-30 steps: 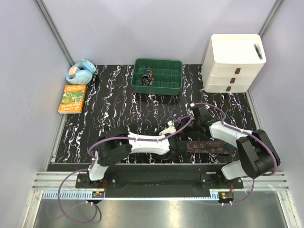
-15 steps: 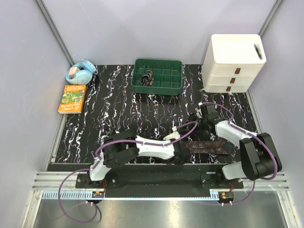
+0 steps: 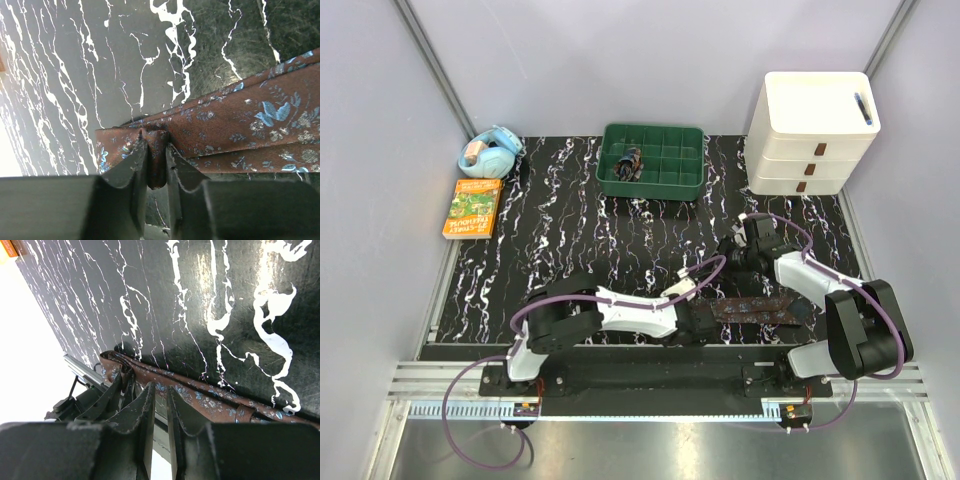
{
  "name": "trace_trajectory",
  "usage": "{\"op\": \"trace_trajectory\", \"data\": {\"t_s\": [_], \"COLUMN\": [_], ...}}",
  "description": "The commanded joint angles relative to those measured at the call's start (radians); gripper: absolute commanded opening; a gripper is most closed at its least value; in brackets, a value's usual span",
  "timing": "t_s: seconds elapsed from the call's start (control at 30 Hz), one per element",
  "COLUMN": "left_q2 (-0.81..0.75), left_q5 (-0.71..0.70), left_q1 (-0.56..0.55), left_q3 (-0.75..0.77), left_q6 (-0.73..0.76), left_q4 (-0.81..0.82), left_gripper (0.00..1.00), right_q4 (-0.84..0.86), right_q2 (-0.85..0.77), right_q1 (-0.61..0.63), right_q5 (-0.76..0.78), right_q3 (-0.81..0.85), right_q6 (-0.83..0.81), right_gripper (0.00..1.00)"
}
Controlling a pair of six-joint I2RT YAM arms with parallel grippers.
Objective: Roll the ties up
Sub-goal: Roll the tie at the center of the board.
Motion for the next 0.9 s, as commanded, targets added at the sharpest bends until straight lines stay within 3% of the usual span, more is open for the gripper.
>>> {"op": "trace_trajectory", "data": {"t_s": [0.0,0.53,0.87], "left_q2": [-0.037,-0.173,-0.219], "left_q5": [0.116,0.173,0.16], "left_q1": [-0.003,0.026,0.055], "left_q3": [-0.039,-0.145,-0.139], "left_q6": [-0.036,-0.022,-0.014], "left_q4": [0.106,0.25,0.255], "left_gripper": [0.26,0.5,0.53], "right_q4": [-0.003,-0.014,-0.015], "right_q2": [-0.027,-0.033,-0.037], "right_q1": [-0.005,-0.005,-0.005], "right_q5": [-0.017,-0.023,-0.027], "right_q3": [0.037,0.061,0.057], "right_q6": [-0.015,-0.012,-0.01], "right_gripper": [0.22,0.21,0.2]}}
